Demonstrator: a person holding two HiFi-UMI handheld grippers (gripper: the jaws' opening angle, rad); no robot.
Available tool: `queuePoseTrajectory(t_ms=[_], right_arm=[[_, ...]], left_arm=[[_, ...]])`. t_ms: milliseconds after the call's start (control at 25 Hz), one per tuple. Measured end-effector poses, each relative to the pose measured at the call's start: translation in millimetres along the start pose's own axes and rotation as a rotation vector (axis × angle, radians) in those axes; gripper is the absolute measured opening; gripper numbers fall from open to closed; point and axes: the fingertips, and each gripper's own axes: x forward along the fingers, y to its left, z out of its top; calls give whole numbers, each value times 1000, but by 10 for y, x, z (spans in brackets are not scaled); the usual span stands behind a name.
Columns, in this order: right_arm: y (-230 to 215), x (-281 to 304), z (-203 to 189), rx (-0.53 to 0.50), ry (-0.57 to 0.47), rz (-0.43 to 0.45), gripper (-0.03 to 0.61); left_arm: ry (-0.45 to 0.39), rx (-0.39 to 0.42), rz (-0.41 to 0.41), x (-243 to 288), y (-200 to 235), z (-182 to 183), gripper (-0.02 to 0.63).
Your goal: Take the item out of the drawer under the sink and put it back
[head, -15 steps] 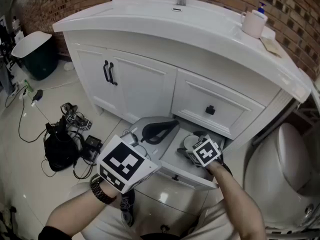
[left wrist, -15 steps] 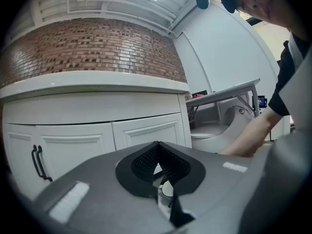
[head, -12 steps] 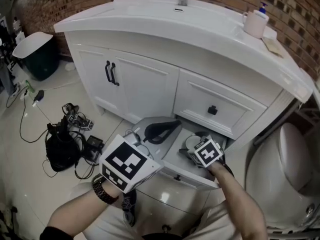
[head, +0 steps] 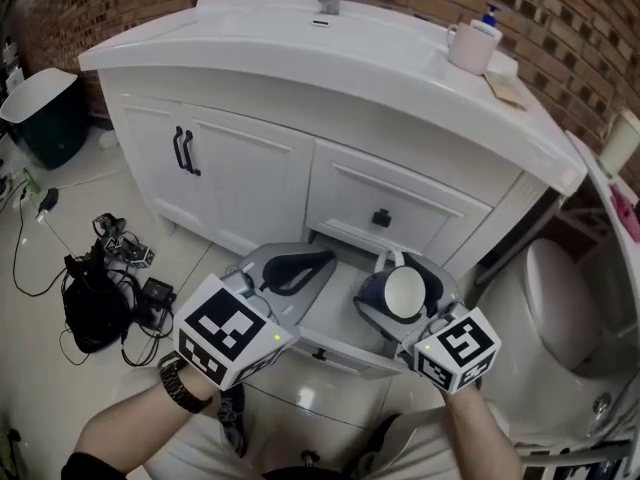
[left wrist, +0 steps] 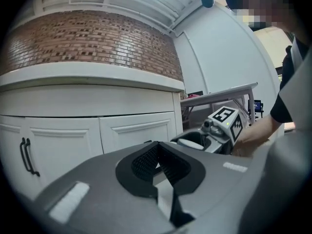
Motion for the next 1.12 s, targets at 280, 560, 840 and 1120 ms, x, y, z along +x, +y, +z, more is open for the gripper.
queuePoseTrajectory(t_ms=[280,560,840,1120], right_arm=[[-278,-500,241,48,-145,-75,423],[-348,-577,260,52,-152,-88,423],[-271,-270,-91,59,-31,13,423],[-28,580,-1144,-11,337,179,425]], left_arm=[[-3,-50,-50,169,-288,39,20],[26,-3,-37,256,-314,-18,20],[47,5,-31,257,-302,-64,20],[16,-49,-9,294,-224,29,20]])
